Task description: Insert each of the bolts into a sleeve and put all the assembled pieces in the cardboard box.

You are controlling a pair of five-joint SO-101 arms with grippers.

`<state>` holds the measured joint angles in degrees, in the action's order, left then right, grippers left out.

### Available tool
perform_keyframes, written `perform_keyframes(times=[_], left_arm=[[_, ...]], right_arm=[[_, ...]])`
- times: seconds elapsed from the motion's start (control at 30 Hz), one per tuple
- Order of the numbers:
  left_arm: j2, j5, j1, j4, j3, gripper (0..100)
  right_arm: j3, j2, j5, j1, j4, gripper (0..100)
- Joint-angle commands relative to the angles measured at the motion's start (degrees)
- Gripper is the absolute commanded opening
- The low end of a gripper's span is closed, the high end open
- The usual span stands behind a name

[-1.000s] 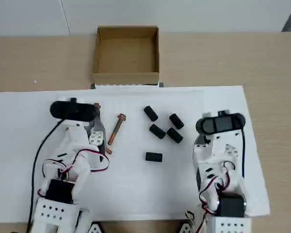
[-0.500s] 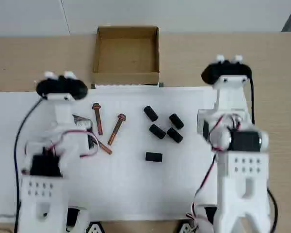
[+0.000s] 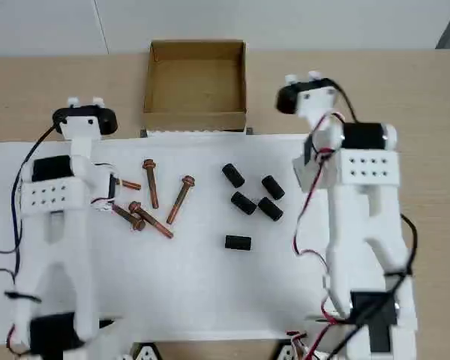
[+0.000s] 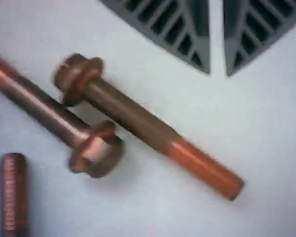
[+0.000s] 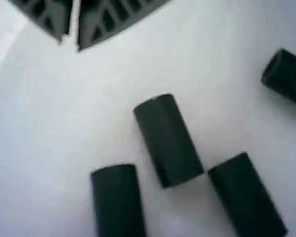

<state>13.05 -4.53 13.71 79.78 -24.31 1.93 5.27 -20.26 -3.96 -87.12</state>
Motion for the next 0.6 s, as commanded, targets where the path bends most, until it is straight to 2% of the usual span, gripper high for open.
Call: perform_keyframes(times=[0.0,0.23,0.4,0.57], left_arm=[[-3.3,-0.6,0.8,-1.0,3.7,1],[-6.9,-0.6,1.0,-1.0,3.8,1],[-7.0,-0.6,1.0,-0.9,3.8,13],[-7.3,-0.7,0.9,-1.0,3.8,15]], right_arm=[[-5.4,-4.2,-3.3,-3.6,-0.8,1.8],[-11.7,-14.2,-4.7,-7.4,-1.8,19.5],[-14.5,-20.2,-6.9,-8.6,-2.0,20.3],[-17.6,-24.0,-6.9,-10.0,-1.5,20.3]])
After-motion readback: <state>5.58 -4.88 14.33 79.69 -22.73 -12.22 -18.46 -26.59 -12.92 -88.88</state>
